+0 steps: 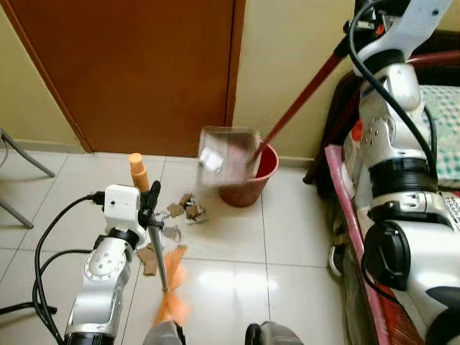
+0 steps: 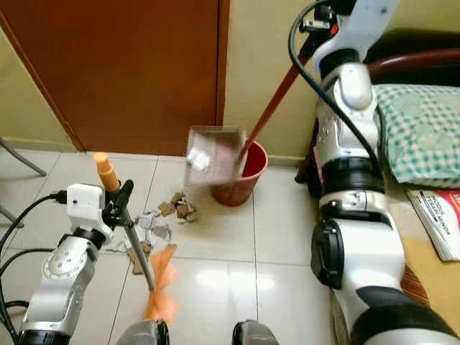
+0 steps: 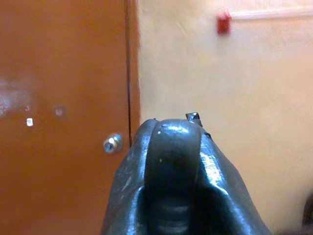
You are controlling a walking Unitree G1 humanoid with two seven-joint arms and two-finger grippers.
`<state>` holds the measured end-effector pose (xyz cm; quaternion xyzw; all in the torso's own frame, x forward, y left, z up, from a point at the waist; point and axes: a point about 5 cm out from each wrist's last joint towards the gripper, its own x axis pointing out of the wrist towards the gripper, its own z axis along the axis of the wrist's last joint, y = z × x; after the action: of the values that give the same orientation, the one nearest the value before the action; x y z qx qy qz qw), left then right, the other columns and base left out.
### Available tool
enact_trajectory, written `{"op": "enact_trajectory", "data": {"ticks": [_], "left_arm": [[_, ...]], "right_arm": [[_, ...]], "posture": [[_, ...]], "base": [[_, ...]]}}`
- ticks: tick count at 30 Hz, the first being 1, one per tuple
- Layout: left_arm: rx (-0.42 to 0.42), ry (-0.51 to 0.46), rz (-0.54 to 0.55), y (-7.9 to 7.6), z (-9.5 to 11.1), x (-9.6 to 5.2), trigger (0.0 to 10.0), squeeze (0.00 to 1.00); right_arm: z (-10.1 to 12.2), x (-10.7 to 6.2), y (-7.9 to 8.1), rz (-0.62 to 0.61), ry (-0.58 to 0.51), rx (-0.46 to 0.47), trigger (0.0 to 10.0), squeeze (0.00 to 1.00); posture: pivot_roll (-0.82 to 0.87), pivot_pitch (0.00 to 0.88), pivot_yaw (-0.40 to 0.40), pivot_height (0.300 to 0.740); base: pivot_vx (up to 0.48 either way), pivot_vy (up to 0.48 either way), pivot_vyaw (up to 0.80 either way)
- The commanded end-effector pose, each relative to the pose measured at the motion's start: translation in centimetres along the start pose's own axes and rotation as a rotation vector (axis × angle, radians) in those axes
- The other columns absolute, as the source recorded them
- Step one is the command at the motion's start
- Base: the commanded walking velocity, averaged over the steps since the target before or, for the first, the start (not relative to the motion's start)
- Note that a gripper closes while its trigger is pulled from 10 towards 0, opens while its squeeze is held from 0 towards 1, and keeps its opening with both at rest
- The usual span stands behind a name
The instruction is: Sweep floor
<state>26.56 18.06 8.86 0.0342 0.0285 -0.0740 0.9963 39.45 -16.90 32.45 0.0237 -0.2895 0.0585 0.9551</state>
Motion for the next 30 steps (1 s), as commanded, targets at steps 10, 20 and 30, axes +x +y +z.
{"op": "enact_trajectory", "data": {"ticks": [10, 20, 30], "left_arm": [[-0.002, 0.025, -0.018, -0.6, -0.5, -0.1, 10.0, 0.00], [0.006, 0.024, -0.023, -0.7, -0.4, 0.1, 10.0, 0.00], [0.007, 0.020, -0.020, -0.9, -0.4, 0.1, 10.0, 0.00]], "right_arm": [[0.4, -0.6, 6.4, 0.318, -0.217, -0.403, 10.0, 0.00], [-2.0, -3.1, 9.3, 0.485, -0.258, -0.514, 10.0, 0.00], [2.8, -1.2, 9.0, 0.324, -0.370, -0.260, 10.0, 0.00]], "posture": [[0.04, 0.095, -0.060, 0.740], [0.04, 0.100, -0.058, 0.740], [0.04, 0.094, -0.059, 0.740]], "base": [[0.000, 0.000, 0.00], [0.000, 0.000, 0.00], [0.000, 0.000, 0.00]]}}
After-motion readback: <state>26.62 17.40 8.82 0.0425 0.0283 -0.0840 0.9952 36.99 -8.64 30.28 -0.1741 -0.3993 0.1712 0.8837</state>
